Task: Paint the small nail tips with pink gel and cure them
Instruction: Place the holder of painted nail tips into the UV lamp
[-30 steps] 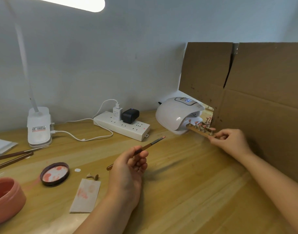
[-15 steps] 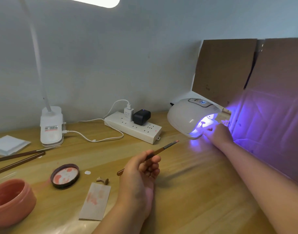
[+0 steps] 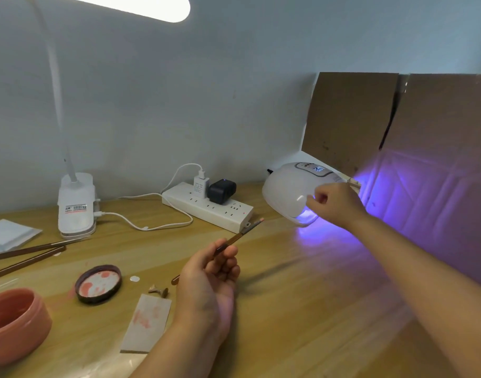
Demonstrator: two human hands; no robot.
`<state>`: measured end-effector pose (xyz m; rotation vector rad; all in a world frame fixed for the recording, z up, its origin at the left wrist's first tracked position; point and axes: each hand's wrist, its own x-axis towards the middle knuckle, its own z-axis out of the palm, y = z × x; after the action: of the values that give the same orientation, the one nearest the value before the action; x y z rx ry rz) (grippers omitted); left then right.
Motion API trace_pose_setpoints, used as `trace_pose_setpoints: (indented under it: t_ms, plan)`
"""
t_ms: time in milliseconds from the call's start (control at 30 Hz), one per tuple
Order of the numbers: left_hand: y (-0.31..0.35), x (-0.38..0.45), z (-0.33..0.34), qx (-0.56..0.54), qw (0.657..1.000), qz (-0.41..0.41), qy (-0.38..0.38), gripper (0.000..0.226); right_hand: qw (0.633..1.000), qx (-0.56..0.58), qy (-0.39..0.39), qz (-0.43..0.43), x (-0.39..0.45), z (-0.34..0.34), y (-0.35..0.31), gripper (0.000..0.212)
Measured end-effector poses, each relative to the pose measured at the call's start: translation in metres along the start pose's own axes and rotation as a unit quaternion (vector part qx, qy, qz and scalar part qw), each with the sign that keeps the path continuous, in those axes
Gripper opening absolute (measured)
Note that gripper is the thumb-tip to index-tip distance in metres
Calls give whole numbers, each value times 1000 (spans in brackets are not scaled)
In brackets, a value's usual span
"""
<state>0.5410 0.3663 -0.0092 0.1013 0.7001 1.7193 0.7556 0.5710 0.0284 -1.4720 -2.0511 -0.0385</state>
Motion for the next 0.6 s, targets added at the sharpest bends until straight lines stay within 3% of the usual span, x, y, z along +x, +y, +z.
trace_pose_setpoints:
  t_ms: [67, 100, 167, 267, 433, 600]
  plan:
    - [0, 1, 0, 0, 1000, 5, 1, 15, 1000, 2, 30, 0, 14, -3, -10, 13]
    - [1, 1, 0, 1, 1000, 8, 2, 15, 1000, -27, 6, 10, 22, -2, -13, 12]
    - [2, 1, -1, 0, 1000, 10, 4, 16, 993, -90, -59, 39, 38, 2, -12, 42]
    - [2, 1, -1, 2, 1000, 6, 0, 16, 983, -136, -101, 67, 58, 5, -16, 56]
    - [1, 2, -2, 7, 1000, 0, 0, 16, 960, -191, -174, 110, 82, 0, -26, 59]
    - [1, 2, -3, 11, 1000, 3, 2, 16, 958, -204, -165, 117, 85, -1, -26, 52]
